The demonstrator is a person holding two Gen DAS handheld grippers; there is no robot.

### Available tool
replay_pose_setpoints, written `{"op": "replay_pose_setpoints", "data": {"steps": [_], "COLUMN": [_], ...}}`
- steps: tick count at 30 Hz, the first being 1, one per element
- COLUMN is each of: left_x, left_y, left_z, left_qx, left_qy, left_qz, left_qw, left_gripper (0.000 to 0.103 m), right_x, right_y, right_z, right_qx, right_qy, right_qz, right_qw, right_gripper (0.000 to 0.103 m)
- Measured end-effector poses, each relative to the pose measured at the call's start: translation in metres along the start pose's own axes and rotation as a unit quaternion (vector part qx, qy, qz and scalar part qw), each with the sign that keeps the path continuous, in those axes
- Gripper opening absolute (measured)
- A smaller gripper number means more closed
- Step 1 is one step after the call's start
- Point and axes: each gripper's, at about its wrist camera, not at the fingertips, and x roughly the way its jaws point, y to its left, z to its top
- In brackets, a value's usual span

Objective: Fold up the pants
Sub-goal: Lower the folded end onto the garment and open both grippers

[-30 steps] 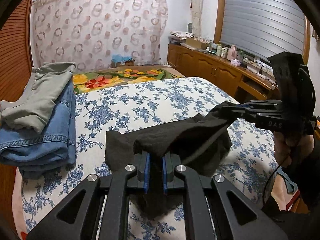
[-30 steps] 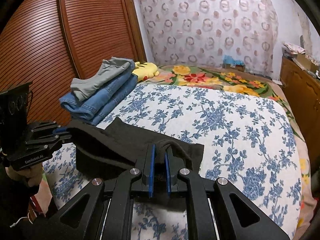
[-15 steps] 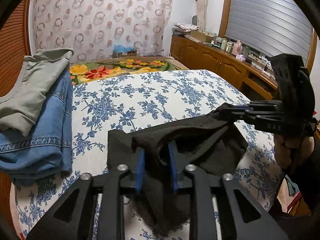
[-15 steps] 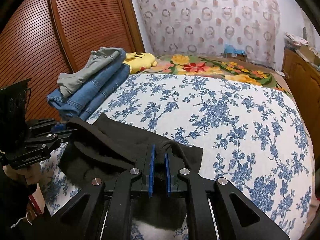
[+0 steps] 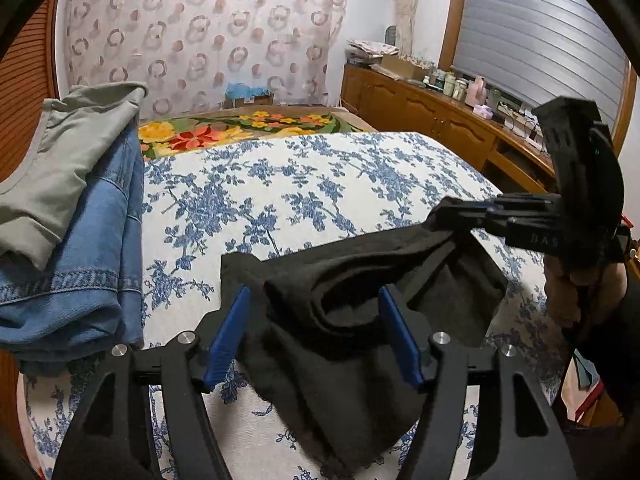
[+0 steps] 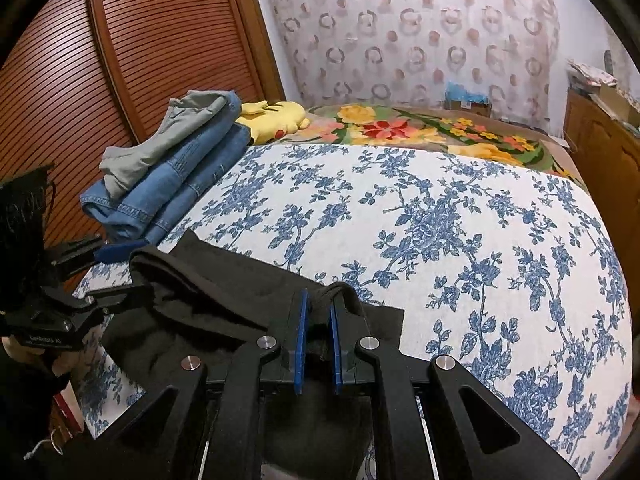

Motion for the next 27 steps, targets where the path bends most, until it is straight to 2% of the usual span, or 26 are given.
{"op": "replay_pose_setpoints", "data": {"steps": [4, 5, 6, 8, 13, 18, 27], "left_x": [0.002, 0.002, 0.002, 0.002, 0.002, 0.006, -0.001], "left_y": [0.000, 0.001, 0.002, 0.004, 0.008, 0.013, 0.013], "left_z": [-0.004, -0.004, -0.005, -0.006, -0.006, -0.006, -0.005], "left_qx": [0.005, 0.004, 0.003, 0.000, -0.004, -0.011, -0.015], "left_qy": [0.005, 0.006, 0.007, 0.007, 0.008, 0.013, 0.002], "left_qz": [0.006, 0.006, 0.008, 0.010, 0.015, 0.024, 0.027], "left_qw": [1.0000, 1.0000, 0.9999, 0.9999, 0.9998, 0.9996, 0.9995], "left_gripper": [0.067, 0.067, 0.067, 0.067, 0.067, 0.067, 0.067], "right_x": [-0.004, -0.005, -0.008, -0.014, -0.033, -0.041, -0.024], "right_y": [-0.001, -0.002, -0.003, -0.004, -0.008, -0.007, 0.007], "right_z": [-0.001, -0.001, -0.002, -0.003, -0.009, -0.019, -0.026], "right_qx": [0.000, 0.002, 0.002, 0.000, -0.005, -0.021, -0.069], "right_qy": [-0.004, -0.005, -0.007, -0.015, -0.022, -0.005, 0.041], "right_qz": [-0.007, -0.007, -0.013, -0.026, -0.024, -0.010, -0.017], "right_qw": [1.000, 1.000, 1.000, 1.000, 0.999, 1.000, 0.997], "right_gripper": [0.016, 0.020, 0.029, 0.034, 0.035, 0.035, 0.036]}}
